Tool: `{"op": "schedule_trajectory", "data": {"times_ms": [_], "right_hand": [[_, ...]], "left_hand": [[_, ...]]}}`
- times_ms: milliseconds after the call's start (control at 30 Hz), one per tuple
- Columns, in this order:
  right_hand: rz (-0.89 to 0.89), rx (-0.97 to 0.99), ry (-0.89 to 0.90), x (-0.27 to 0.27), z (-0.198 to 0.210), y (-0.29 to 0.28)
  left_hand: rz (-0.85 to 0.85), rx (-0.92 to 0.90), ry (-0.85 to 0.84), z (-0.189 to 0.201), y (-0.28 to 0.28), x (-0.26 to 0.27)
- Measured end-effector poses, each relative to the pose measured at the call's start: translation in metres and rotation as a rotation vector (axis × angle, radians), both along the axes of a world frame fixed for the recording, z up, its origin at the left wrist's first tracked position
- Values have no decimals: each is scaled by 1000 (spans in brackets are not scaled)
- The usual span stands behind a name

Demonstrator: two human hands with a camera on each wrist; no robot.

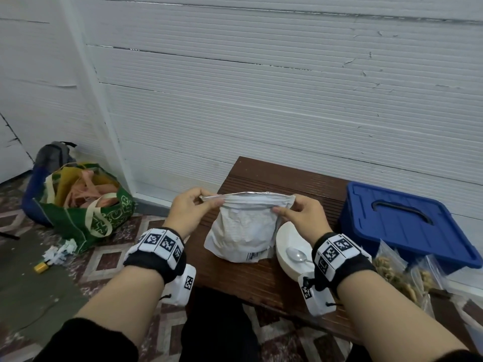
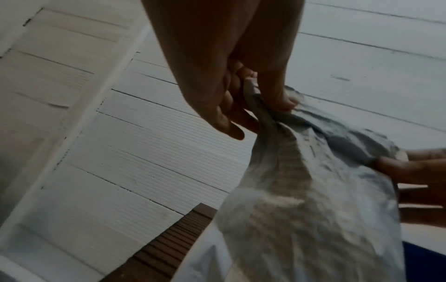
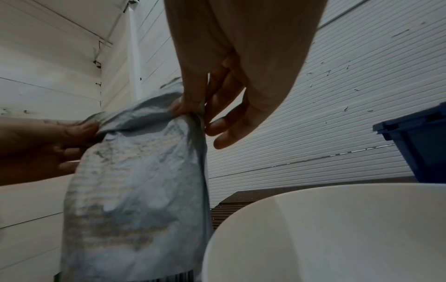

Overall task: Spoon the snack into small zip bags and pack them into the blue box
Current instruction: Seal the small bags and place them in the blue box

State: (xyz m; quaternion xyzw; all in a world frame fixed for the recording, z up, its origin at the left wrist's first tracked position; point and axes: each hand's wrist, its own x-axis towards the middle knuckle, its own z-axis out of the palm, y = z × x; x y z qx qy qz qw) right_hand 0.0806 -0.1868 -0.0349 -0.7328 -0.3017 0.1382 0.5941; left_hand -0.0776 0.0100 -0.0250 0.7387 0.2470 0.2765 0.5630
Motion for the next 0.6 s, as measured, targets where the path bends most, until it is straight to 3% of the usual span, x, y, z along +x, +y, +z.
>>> {"op": "schedule_trajectory", "data": {"times_ms": [200,333,500,600], "right_hand": [[65,-30,-37,5,12,-2],[113,-3,39,0,20,-4],[51,87,147,-4,23,-5],[48,61,125,-4,24,-5]], "left_hand": [[-37,31,23,11,11,-1],[-41,61,41,17,13,-3],[-72,36,95,24,11,-5],[-64,50,74,27,11,-4]]}}
